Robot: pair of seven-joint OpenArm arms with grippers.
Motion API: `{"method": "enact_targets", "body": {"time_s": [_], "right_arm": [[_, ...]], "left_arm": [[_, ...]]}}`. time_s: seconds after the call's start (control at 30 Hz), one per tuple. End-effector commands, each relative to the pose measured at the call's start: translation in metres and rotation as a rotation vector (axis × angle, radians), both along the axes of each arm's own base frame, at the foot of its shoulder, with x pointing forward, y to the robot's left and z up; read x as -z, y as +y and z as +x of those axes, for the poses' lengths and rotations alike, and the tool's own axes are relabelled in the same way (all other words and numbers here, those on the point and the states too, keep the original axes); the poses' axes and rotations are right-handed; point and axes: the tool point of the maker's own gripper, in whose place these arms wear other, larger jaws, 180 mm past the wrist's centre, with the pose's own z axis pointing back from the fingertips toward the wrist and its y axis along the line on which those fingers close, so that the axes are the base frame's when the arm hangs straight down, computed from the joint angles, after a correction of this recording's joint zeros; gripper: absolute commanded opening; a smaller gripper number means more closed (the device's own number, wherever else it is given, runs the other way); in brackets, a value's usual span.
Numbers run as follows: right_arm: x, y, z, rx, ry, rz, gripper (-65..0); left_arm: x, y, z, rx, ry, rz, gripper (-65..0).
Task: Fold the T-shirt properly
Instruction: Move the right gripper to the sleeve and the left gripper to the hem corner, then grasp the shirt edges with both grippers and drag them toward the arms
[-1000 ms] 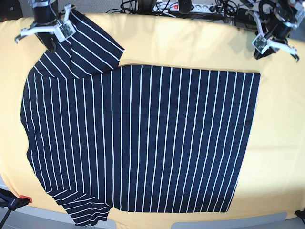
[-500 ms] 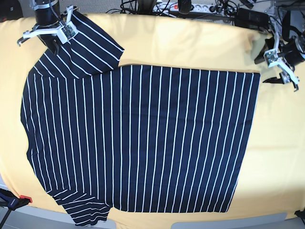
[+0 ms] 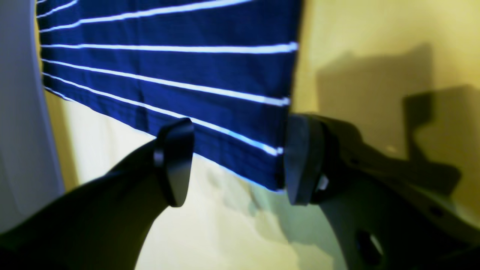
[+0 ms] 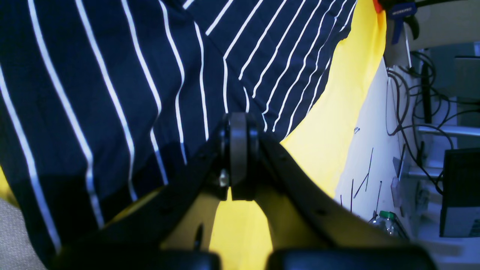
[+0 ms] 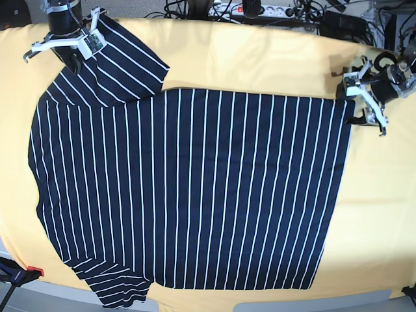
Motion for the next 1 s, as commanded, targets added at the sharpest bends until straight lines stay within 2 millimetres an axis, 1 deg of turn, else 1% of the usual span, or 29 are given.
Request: {"method": "enact_targets", "body": {"time_s": [0.0,0.1,0.13,0.17,0.2,0.3,0.33,0.37,0.47,0.53,0.57,0.67,0.77,0.97], "right_arm": [[-0.007,0.001,0.002,-0.013,-0.027,-0.004,-65.0],[-0.007,0.001,0.002,-0.013,-0.027,-0.004,-65.0],[-0.007,0.001,0.002,-0.014,-0.027,-0.004,-65.0],[-0.006,0.002,0.002,-0.02,-0.02,-0.005,-65.0],[-0.004,0.004,0.0,-0.037,-0.001,-0.007,-65.0],[0.009,0.016,-0.01,-0.084,0.084,0.039,-65.0],[0.013,0.022,-0.013,-0.104,0.11,0.067,-62.9],[0.016,0.028,-0.016,-0.125,0.134,0.095,-57.3],[0.018,0.039,-0.02,-0.171,0.162,0.143,-41.7],[0.02,0.043,-0.022,-0.194,0.175,0.146,-34.5],[0.023,0.043,-0.024,-0.2,0.187,0.143,-32.6],[0.034,0.045,-0.033,-0.199,0.243,0.183,-30.0],[0.042,0.053,-0.042,-0.206,0.301,0.245,-30.0],[0.06,0.046,-0.05,-0.194,0.338,0.245,-30.0]], "left_arm": [[0.004,0.015,0.001,-0.001,0.019,0.073,-26.4],[0.006,0.015,0.008,0.002,0.014,0.077,-26.5],[0.005,0.014,0.01,0.006,0.009,0.076,-28.0],[0.004,0.013,0.013,0.009,0.003,0.074,-31.2],[0.003,0.011,0.015,0.012,-0.003,0.072,-36.1],[-0.003,0.009,0.024,0.004,-0.021,0.057,-57.7],[-0.005,0.009,0.026,0.003,-0.028,0.058,-63.5],[-0.006,0.01,0.028,0.003,-0.034,0.058,-65.0],[-0.008,0.01,0.031,0.0,-0.046,0.06,-65.0],[-0.008,0.01,0.032,0.0,-0.048,0.06,-65.0],[-0.008,0.01,0.032,0.0,-0.048,0.06,-65.0],[-0.008,0.01,0.032,0.0,-0.048,0.059,-65.0],[-0.009,0.01,0.032,0.0,-0.048,0.059,-65.0],[-0.009,0.01,0.032,0.001,-0.048,0.058,-65.0]]}}
